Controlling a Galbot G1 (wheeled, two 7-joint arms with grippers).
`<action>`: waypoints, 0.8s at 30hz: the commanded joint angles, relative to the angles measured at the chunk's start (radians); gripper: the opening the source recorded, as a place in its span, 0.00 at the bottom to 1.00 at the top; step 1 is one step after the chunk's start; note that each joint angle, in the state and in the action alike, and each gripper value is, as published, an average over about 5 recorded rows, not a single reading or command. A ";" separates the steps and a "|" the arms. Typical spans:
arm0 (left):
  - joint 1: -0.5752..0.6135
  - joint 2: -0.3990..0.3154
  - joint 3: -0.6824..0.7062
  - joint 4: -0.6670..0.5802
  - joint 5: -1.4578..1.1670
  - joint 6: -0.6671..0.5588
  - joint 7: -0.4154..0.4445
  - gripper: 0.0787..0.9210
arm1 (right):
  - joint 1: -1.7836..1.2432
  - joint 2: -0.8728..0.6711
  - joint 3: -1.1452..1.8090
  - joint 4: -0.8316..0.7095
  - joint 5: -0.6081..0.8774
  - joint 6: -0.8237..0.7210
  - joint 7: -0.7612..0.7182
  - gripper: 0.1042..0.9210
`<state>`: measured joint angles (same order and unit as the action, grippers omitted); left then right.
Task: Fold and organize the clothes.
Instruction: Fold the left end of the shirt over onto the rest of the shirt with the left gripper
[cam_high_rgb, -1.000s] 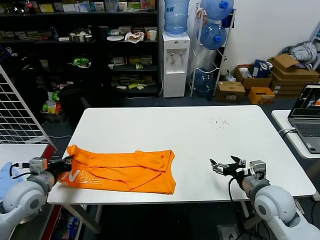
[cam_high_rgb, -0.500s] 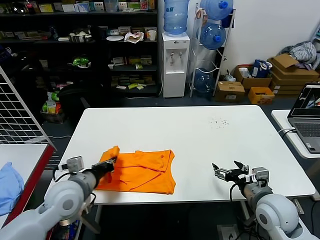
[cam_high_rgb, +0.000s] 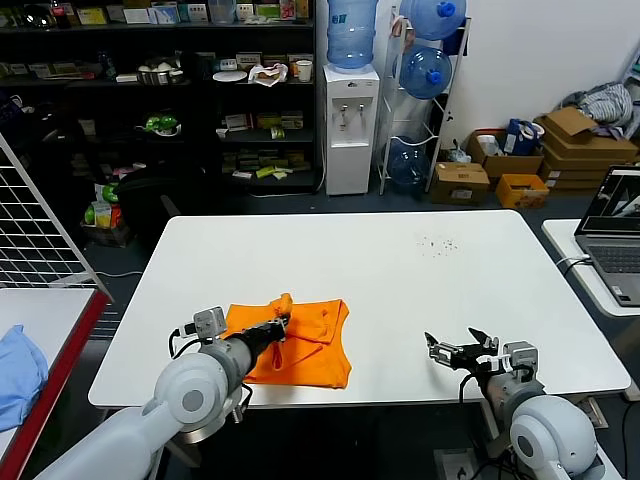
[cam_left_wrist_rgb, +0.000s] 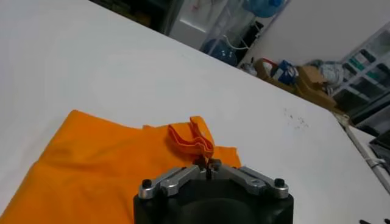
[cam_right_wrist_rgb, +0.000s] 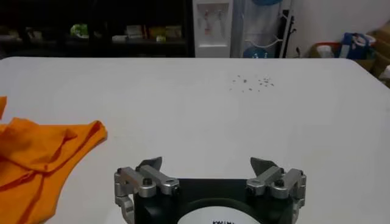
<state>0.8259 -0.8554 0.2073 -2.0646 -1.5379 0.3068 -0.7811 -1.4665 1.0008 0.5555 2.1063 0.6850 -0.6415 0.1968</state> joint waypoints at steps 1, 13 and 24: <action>-0.066 -0.092 0.062 0.021 -0.019 -0.006 -0.036 0.03 | -0.001 0.007 -0.007 -0.001 -0.005 -0.001 0.000 1.00; -0.090 -0.124 0.083 0.086 0.025 -0.007 -0.013 0.03 | -0.002 0.002 0.000 -0.002 -0.001 -0.001 0.000 1.00; -0.069 -0.108 0.066 0.065 0.017 -0.006 0.006 0.17 | 0.004 0.000 -0.005 -0.007 0.001 -0.001 0.000 1.00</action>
<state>0.7523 -0.9628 0.2762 -1.9975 -1.5188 0.3007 -0.7787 -1.4631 1.0014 0.5520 2.1000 0.6854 -0.6428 0.1970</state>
